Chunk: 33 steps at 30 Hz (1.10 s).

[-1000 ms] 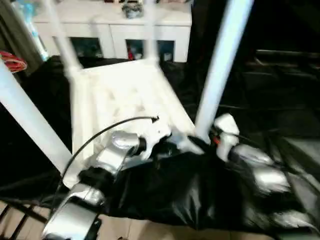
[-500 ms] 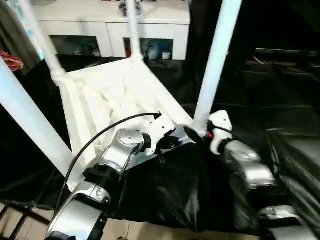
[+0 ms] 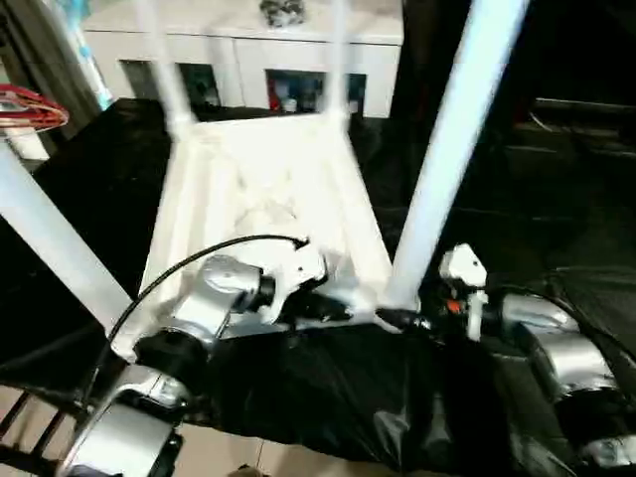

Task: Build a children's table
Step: Rotate leg to tighten

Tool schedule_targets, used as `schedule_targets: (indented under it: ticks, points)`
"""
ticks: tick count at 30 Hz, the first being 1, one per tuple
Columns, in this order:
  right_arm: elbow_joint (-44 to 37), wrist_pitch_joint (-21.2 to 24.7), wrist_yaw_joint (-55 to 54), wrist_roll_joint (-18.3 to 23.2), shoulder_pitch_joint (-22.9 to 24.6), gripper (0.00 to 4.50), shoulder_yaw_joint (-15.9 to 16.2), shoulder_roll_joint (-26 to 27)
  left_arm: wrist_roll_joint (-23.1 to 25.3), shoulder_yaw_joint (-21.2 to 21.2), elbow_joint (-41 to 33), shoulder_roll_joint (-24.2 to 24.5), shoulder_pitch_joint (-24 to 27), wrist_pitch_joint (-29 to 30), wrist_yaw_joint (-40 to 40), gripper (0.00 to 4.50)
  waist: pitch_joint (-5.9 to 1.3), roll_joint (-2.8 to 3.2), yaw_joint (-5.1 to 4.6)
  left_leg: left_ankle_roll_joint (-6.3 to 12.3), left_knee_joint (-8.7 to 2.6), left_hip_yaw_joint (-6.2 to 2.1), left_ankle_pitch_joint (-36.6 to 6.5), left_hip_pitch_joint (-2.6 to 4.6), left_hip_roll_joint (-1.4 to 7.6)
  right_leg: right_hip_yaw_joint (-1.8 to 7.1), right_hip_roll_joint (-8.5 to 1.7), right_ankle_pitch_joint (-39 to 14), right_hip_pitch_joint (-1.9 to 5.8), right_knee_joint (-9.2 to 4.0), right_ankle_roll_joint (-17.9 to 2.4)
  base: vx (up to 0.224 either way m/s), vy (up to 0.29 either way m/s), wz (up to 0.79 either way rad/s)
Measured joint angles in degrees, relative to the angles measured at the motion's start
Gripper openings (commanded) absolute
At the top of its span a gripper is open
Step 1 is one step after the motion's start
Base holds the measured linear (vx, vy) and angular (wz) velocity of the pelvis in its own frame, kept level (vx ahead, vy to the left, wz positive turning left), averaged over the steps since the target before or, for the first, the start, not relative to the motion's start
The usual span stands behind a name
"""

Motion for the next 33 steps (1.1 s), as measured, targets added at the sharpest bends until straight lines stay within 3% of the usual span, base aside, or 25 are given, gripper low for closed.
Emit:
schedule_targets:
  ticks: [9, 18, 24, 33]
  points:
    - [-2.2, 1.9, 3.6, 0.2, 0.3, 2.69, 1.5, -1.5, -0.9, -0.4, 0.0, 1.5, 0.1, -0.1, -4.2, 0.00, 0.05, -0.15, 0.30, 0.00, 0.03, 0.00, 0.0, -0.04, 0.01, -0.01, -0.01, 0.0, 0.00, 0.03, 0.0, 0.000, 0.000, 0.00]
    - [-1.6, 2.1, 1.3, -0.2, 0.7, 2.61, 0.4, 0.0, 0.2, -0.3, 0.0, 0.4, 0.3, -0.3, -0.6, 0.00, 0.03, -0.14, 0.36, 0.00, 0.07, 0.01, 0.0, 0.04, 0.00, 0.03, -0.02, 0.0, 0.13, 0.05, 0.0, 0.000, 0.000, 0.00]
    - [4.6, -1.3, -15.9, -2.1, -1.0, 2.61, -3.8, 6.8, 2.5, 1.3, 0.2, -3.4, 0.1, 2.2, 12.0, 0.00, -0.04, -0.20, -1.43, -0.02, 0.08, 0.01, 0.0, 0.24, -0.09, 0.12, -0.05, -0.1, 0.23, -0.01, 0.2, 0.000, 0.000, 0.00]
    - [13.0, -3.9, -38.9, -6.1, -7.3, 2.61, -6.7, 16.7, 5.0, 3.2, 1.5, -8.2, -1.4, 5.8, 25.8, 0.00, -0.08, -0.12, -2.76, -0.02, 0.02, -0.03, 0.0, 0.17, -0.09, 0.09, -0.03, -0.1, 0.13, -0.02, 0.3, 0.000, 0.000, 0.00]
